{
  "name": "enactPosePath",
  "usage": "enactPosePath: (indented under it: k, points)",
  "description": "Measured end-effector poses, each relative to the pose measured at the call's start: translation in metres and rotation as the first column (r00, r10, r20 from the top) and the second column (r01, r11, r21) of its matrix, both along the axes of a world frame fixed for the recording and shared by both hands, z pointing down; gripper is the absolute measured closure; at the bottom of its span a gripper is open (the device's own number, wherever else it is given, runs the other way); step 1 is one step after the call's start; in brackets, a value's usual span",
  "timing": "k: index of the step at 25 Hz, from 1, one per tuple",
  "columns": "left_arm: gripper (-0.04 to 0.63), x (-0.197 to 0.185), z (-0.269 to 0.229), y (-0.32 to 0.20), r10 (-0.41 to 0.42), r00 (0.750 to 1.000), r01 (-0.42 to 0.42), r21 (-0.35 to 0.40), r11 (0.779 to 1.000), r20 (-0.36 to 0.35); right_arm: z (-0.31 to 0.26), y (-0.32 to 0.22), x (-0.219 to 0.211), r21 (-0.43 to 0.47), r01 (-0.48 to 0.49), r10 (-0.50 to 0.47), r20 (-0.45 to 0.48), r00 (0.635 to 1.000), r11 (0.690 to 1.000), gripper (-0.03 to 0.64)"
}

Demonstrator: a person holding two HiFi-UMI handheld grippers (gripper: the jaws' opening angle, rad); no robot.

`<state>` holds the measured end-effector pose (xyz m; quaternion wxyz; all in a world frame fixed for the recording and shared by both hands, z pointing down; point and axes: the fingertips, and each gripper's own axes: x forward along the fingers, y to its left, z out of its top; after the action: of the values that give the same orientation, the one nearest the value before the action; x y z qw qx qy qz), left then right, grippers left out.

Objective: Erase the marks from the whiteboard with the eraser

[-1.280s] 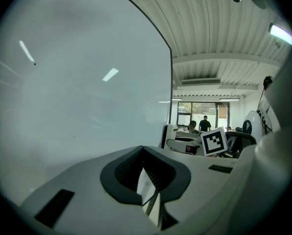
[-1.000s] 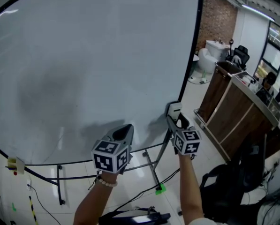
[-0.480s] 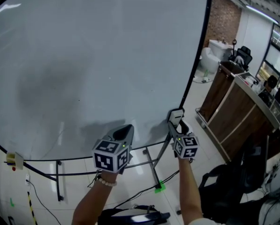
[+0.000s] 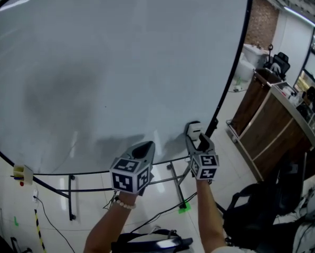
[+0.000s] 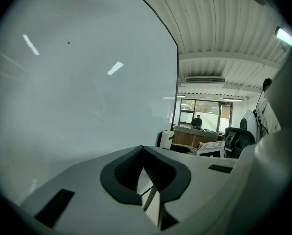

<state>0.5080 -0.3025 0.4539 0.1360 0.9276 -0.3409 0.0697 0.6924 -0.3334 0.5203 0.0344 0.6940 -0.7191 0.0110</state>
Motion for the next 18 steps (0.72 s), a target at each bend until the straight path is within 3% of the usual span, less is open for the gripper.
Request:
enactPosePath:
  k: [18]
  points:
    - [0.607, -0.153, 0.006, 0.006, -0.148, 0.989, 0.148, -0.016, 0.989, -0.011, -0.014, -0.006, -0.173, -0.006, 0.095, -0.095, 0.018, 0.995, 0.995, 0.368]
